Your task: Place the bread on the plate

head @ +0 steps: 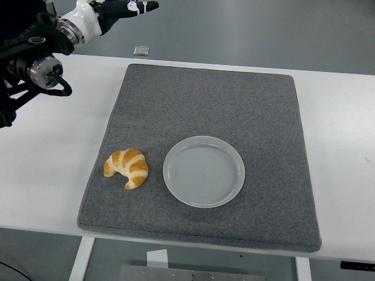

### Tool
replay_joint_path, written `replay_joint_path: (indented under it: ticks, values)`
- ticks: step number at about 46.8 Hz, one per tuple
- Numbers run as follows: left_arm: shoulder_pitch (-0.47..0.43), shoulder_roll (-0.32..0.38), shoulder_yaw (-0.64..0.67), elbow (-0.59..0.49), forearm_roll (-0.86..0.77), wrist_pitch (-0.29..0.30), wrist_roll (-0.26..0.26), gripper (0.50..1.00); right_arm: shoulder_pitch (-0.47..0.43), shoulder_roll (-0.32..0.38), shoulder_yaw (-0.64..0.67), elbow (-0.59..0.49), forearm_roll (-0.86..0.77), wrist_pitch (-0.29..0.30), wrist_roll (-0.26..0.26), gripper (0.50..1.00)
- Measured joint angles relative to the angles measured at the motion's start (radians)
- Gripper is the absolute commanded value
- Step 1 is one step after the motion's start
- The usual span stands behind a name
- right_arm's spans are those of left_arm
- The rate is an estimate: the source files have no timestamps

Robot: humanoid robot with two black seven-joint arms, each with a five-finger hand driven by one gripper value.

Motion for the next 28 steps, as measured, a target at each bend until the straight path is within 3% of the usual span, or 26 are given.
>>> replay_joint_path:
  ticks: [8, 15, 28]
  values:
    - [-0.136, 0.095, 0.228, -0.098, 0.022, -0.017, -0.001, 1.0, 0.0, 0.0, 0.0, 0.0, 0.0, 0.0, 0.0, 0.952]
    - [-0.25, 0.17, 0.416, -0.189, 0.155, -0.06, -0.001, 1.0, 0.0, 0.0, 0.0, 0.0, 0.0, 0.0, 0.0, 0.952]
    - [-0.313, 0.268, 0.517, -0.281, 0.483, -0.202, -0.001, 1.0, 0.0, 0.0, 0.0, 0.0, 0.0, 0.0, 0.0, 0.952]
